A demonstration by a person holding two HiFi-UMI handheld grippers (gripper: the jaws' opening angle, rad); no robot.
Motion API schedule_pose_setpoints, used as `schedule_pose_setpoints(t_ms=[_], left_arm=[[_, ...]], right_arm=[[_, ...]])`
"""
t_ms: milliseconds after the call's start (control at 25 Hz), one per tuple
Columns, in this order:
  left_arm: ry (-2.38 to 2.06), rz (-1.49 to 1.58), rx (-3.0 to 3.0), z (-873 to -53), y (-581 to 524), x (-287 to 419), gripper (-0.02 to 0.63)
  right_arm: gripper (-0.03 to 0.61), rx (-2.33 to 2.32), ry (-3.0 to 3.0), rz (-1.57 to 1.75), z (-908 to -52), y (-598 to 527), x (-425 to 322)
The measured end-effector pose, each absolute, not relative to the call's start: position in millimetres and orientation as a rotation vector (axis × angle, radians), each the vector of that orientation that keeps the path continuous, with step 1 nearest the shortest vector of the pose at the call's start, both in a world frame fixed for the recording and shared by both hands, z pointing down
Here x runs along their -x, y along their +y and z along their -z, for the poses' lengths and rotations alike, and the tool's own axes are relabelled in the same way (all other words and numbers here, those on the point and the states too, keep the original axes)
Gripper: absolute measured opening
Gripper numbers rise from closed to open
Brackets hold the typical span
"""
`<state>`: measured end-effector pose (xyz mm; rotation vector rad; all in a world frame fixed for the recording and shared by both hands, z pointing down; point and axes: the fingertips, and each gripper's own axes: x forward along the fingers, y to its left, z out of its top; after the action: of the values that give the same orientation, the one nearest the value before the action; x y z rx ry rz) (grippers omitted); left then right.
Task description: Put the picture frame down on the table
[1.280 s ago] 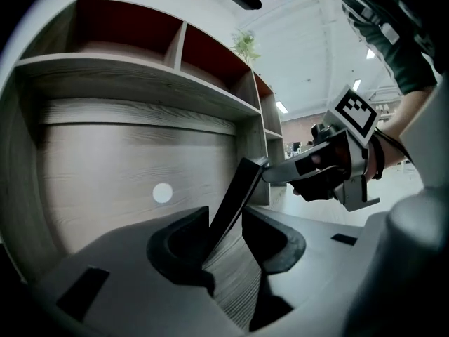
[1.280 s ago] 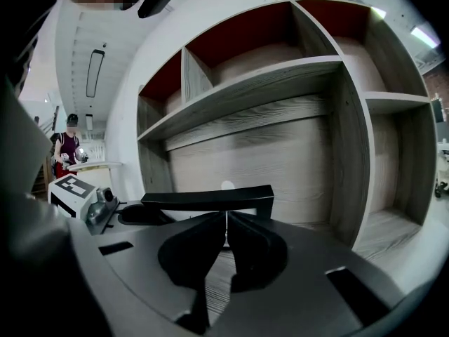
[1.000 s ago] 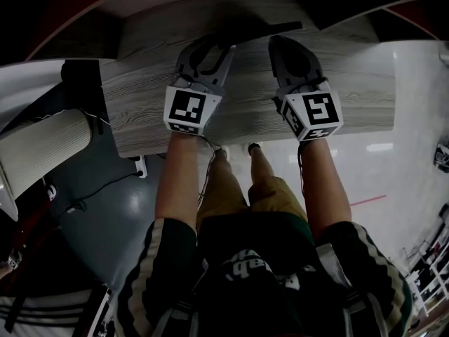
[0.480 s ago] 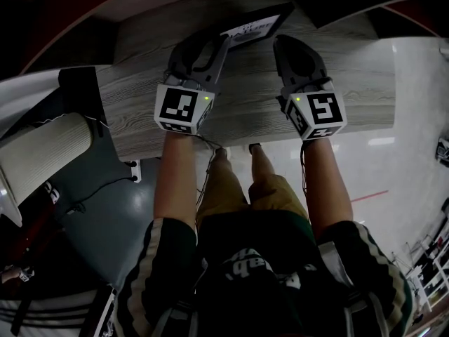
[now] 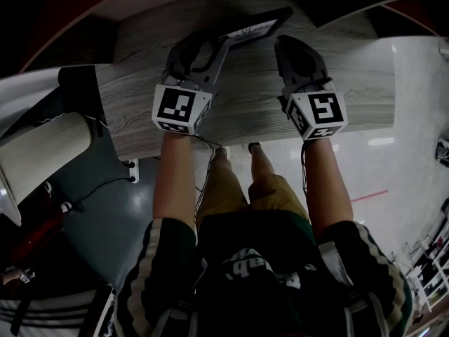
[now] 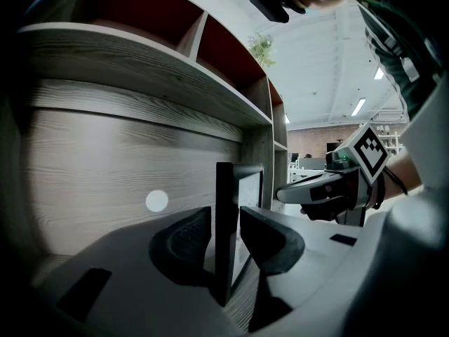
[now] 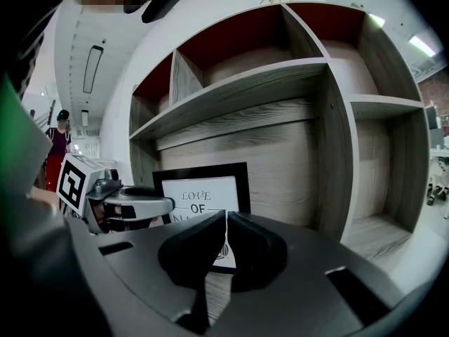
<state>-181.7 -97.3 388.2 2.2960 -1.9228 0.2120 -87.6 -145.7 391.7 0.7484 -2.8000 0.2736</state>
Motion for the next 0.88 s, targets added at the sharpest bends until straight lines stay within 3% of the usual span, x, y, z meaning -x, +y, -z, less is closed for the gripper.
schedule_pose_setpoints(t_ms=[880], left_arm=[[-1.970,-0.240,-2.163,-359,-21,193,0.163]], right_arm=[[0.035,-0.695,-2.802,-0.181,-345,-120,67]])
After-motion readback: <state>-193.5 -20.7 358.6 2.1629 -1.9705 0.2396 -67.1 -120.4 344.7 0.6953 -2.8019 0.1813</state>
